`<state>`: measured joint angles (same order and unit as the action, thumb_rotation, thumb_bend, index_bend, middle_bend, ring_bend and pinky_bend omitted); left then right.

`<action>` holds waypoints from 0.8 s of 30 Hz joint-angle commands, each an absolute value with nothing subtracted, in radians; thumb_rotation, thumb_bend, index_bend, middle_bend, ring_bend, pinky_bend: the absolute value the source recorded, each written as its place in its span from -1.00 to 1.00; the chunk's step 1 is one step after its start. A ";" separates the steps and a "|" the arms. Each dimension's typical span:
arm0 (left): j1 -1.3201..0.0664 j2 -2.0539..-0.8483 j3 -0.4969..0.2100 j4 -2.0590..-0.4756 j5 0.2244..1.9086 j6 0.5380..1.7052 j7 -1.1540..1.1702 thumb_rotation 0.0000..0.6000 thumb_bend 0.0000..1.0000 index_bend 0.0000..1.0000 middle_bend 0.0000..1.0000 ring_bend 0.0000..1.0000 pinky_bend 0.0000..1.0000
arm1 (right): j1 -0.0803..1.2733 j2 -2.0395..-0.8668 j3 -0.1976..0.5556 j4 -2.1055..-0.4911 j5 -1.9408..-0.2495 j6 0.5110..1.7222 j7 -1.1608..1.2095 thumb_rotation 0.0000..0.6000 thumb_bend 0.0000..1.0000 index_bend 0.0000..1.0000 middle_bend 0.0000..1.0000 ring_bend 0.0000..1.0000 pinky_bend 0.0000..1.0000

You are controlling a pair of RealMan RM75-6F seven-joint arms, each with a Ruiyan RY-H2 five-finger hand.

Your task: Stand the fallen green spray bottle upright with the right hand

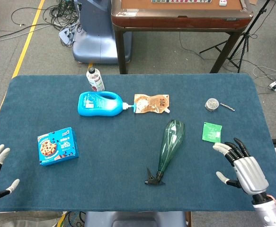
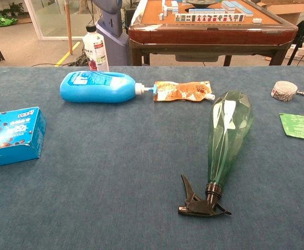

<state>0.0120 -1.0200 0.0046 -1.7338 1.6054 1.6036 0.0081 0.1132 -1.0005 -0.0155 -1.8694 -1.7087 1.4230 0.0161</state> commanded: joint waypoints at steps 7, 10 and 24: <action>0.020 -1.021 0.008 -1.734 1.609 1.613 0.008 1.00 -0.49 -0.92 -1.00 -0.89 -0.96 | 0.246 -1.012 0.006 -1.898 -1.701 1.220 -0.094 1.00 -0.69 -0.55 -0.59 -0.77 -0.92; 0.023 -1.020 0.009 -1.733 1.609 1.618 0.006 1.00 -0.49 -0.92 -1.00 -0.89 -0.96 | 0.290 -1.049 0.021 -1.887 -1.695 1.162 -0.160 1.00 -0.84 -0.55 -0.61 -0.78 -0.92; 0.037 -1.022 0.013 -1.722 1.603 1.628 -0.005 1.00 -0.49 -0.92 -1.00 -0.89 -0.96 | 0.428 -1.269 0.055 -1.740 -1.666 1.022 -0.367 1.00 -1.00 -0.68 -0.74 -0.89 -0.92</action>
